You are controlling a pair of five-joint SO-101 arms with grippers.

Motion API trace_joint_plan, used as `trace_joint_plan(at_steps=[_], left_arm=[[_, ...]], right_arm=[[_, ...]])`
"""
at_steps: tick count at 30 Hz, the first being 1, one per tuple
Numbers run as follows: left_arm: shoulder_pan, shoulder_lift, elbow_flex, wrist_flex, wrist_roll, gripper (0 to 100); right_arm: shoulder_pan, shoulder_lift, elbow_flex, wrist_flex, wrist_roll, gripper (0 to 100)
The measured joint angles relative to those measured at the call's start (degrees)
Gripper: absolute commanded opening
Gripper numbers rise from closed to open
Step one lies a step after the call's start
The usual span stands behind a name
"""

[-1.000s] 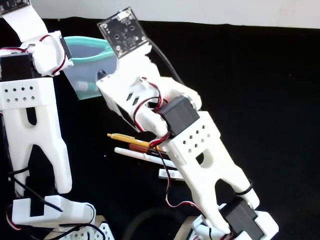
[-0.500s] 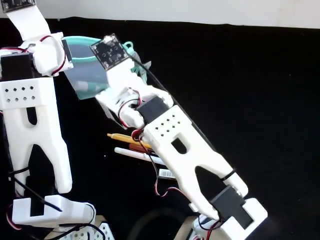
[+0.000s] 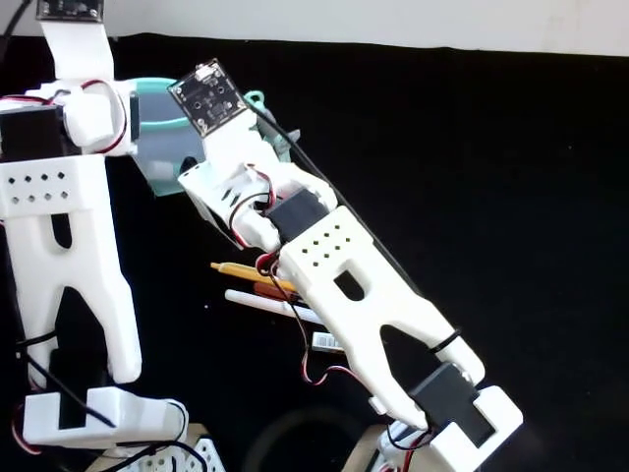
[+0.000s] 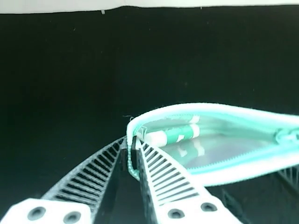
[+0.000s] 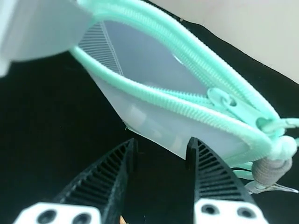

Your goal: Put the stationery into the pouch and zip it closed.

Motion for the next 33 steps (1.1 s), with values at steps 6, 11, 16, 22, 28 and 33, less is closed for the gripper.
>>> trace_joint_plan(at_steps=[6,11,16,22,28,33], left_arm=[[0.0,0.0,0.0,0.4,-1.5,3],[0.0,0.0,0.0,0.7,-1.5,11],[0.1,1.8,0.3,1.7,-1.3,11],[0.2,1.9,0.7,2.2,-1.1,10],[0.2,2.1,0.4,2.2,-1.3,1],[0.4,2.4,-0.2,2.3,-1.4,1]], right_arm=[[0.3,0.1,0.2,-1.1,0.0,17.7],[0.4,0.1,0.2,-1.1,0.0,17.7],[0.7,0.1,0.2,-1.1,0.0,17.6],[1.1,0.1,0.2,-1.2,0.0,17.6],[1.1,0.1,0.2,-1.4,0.0,17.6],[1.1,0.1,0.2,-1.7,0.0,17.6]])
